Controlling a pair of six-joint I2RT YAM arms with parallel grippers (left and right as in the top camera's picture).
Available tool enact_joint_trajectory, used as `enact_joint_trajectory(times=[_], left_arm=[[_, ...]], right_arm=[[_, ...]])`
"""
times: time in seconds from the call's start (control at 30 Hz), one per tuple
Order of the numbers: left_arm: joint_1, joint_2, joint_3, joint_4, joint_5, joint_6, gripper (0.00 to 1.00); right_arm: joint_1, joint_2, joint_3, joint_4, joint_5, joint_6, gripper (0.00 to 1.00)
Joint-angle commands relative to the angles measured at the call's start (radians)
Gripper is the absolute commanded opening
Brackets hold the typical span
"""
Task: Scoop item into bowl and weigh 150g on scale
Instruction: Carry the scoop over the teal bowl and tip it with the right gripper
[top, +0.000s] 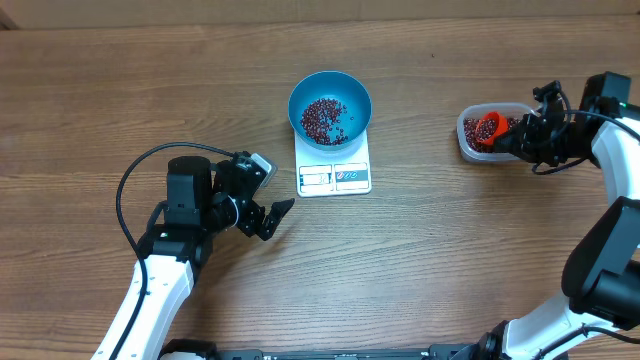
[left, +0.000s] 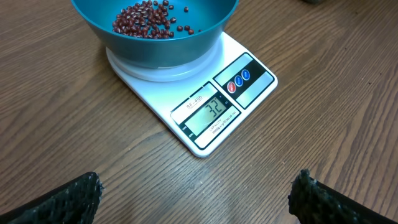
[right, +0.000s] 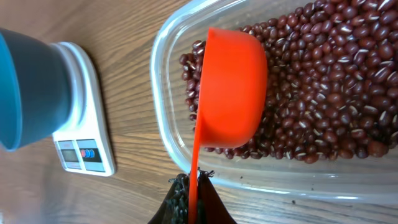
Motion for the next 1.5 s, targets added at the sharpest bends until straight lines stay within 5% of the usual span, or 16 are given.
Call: enact_joint_trajectory(times=[0.0,0.33,0.6,0.87,1.07,1.27,1.47], left_arm=[[-0.008,0.003,0.003,0.003,0.008,-0.011,0.99],[-0.008,0.003,0.003,0.003,0.008,-0.011,1.00],[-0.008,0.003,0.003,0.003,0.008,-0.011,1.00],[-0.008,0.003,0.003,0.003,0.008,-0.011,1.00],[-0.008,0.003,0.003,0.003,0.008,-0.011,1.00],[-0.008,0.003,0.003,0.003,0.008,-0.011,0.99],[-0.008,0.003,0.003,0.003,0.008,-0.011,0.99]], right_arm=[[-0.050,0.007,-0.006,-0.003,-0.078,0.003,0.04],[-0.218,0.007,-0.006,-0.095,-0.391,-0.148,0.04],[-0.192,0.006,0.013,-0.185,-0.553,-0.195,0.04],[0.035,0.006,0.118,-0.175,-0.557,-0.076,0.04],[0.249,0.006,0.161,0.042,-0.550,0.203,0.04],[0.462,0.006,0.161,0.236,-0.326,0.383,0.04],[0.616,0.006,0.161,0.275,-0.068,0.397,0.04]])
